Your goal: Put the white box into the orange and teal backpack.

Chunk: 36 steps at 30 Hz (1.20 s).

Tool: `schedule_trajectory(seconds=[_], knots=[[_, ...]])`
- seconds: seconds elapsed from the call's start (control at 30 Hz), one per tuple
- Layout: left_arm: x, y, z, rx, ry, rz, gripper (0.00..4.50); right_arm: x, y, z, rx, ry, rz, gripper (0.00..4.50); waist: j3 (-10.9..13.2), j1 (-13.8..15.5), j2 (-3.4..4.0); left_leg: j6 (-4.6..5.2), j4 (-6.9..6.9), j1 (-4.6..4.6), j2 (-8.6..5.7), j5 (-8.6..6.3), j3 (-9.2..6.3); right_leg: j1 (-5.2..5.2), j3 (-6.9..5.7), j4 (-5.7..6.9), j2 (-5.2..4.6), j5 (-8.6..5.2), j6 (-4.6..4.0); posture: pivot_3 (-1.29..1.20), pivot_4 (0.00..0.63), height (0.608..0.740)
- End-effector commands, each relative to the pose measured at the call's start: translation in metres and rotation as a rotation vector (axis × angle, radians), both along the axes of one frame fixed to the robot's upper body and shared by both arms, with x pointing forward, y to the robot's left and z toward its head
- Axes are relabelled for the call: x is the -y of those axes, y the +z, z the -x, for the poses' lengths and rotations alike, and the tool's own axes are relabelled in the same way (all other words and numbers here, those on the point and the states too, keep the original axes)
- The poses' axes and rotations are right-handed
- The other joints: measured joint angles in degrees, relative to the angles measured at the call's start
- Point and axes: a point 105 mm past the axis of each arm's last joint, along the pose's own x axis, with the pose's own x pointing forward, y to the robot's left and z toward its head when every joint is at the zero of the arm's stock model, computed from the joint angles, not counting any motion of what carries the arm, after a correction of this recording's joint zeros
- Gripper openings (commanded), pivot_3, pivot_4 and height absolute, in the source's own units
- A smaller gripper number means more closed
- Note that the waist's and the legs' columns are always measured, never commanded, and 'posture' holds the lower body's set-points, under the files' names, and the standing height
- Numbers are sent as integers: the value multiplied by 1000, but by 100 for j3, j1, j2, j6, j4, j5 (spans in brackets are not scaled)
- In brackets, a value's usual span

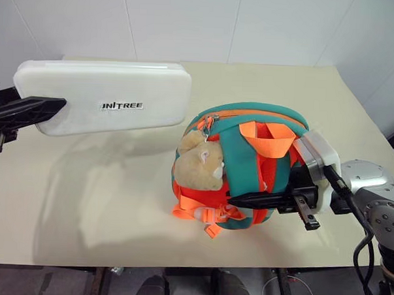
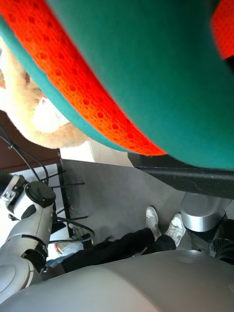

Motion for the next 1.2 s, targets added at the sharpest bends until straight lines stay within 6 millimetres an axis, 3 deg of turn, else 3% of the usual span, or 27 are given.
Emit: schedule_trajectory(seconds=[0.03,0.3,0.63,0.77,1.0,1.2], knots=[[4,2,9,26,-16,-18,1320,-2,8,1,50,22,-16,511,0,1,0,0,0,1,0,0,0,0,0,1,0,0,0,0,150,740],[10,-34,-6,-87,-47,-72,1320,-4,9,0,58,23,-20,511,0,6,0,0,0,7,-1,1,0,2,0,7,0,-2,-4,0,150,740],[40,-41,-18,-92,-223,-84,1320,-6,8,0,68,0,-19,511,0,119,0,0,0,5,-16,1,0,3,-1,4,-1,-2,-4,0,150,740],[51,-49,-21,-91,-276,-204,1320,-6,8,0,72,-10,-23,511,0,153,0,0,2,3,-20,1,0,6,-6,3,4,-2,-4,0,150,740],[44,-38,-28,-35,-246,-265,1320,-7,6,0,70,-20,-27,511,0,138,-1,2,9,4,-19,1,9,8,-6,7,11,-2,-4,0,150,740],[57,-33,-33,-20,-296,-277,1320,-9,5,-4,70,-22,-34,511,0,138,-1,4,19,3,-18,2,35,10,-7,16,16,-2,-4,0,150,740]])
